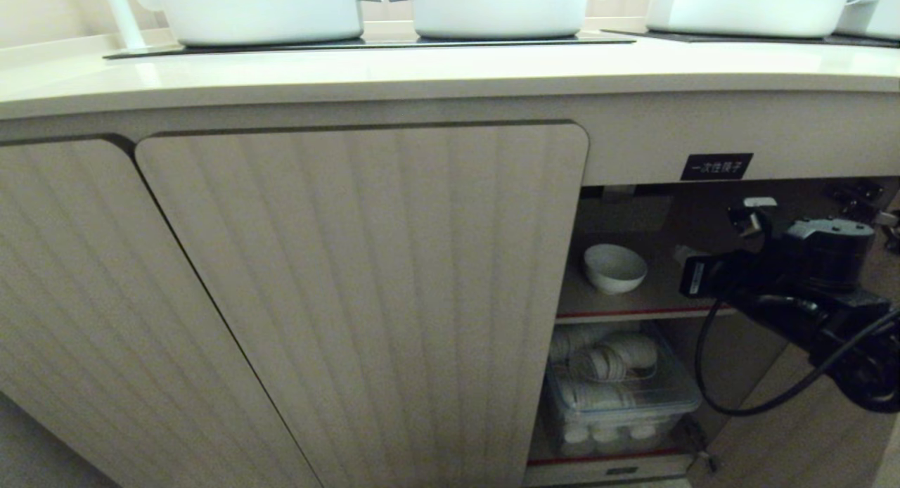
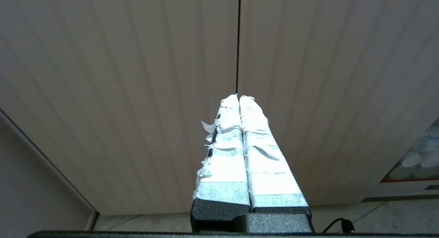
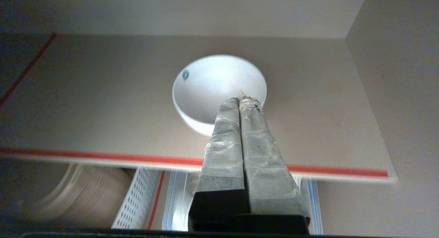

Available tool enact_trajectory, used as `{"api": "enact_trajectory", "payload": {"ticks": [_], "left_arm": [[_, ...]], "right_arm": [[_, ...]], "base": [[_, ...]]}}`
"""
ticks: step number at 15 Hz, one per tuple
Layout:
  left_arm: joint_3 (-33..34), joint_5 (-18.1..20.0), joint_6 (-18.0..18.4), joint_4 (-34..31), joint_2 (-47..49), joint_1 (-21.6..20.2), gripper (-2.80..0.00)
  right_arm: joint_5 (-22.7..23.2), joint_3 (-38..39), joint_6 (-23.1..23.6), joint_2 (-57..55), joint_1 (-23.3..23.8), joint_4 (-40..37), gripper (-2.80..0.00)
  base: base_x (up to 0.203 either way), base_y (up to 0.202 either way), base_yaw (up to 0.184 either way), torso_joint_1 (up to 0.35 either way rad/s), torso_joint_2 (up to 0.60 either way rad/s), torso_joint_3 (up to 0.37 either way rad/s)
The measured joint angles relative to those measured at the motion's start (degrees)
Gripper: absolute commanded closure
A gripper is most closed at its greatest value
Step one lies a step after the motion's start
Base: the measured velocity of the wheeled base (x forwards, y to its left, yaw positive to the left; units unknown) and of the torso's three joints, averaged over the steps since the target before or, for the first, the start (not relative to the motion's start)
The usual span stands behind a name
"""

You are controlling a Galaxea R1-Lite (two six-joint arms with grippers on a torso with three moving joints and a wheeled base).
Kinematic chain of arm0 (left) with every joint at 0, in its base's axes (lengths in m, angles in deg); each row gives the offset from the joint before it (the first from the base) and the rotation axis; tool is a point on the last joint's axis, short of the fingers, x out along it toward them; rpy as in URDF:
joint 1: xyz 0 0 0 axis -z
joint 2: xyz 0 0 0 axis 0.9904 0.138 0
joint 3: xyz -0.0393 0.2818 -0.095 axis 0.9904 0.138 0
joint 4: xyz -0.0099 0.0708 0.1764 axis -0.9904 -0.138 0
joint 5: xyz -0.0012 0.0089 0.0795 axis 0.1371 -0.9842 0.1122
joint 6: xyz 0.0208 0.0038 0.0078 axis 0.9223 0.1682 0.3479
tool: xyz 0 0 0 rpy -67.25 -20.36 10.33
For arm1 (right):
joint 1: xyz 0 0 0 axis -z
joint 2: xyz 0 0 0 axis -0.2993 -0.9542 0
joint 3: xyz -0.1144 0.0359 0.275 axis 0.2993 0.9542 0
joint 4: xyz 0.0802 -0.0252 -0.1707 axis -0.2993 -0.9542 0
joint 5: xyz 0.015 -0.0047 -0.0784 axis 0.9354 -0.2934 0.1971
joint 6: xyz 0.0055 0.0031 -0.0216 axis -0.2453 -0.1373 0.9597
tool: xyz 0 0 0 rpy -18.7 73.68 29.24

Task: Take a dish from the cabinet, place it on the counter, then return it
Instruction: Close the cabinet door

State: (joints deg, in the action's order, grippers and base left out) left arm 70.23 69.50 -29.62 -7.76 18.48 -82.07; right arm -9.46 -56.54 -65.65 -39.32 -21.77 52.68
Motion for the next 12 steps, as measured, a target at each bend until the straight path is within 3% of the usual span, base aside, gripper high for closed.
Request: {"api": "enact_trajectory", "payload": {"ticks": [12], "left_arm": [[0.00,-0.02,0.00,0.00,0.00,0.00,0.00]], "right_arm": [[-0.02,12.24,0.45,12.67,-0.55,-4.63,0.00]], "base": [[0.000,0.000,0.000,0.000,0.00,0.000]]}}
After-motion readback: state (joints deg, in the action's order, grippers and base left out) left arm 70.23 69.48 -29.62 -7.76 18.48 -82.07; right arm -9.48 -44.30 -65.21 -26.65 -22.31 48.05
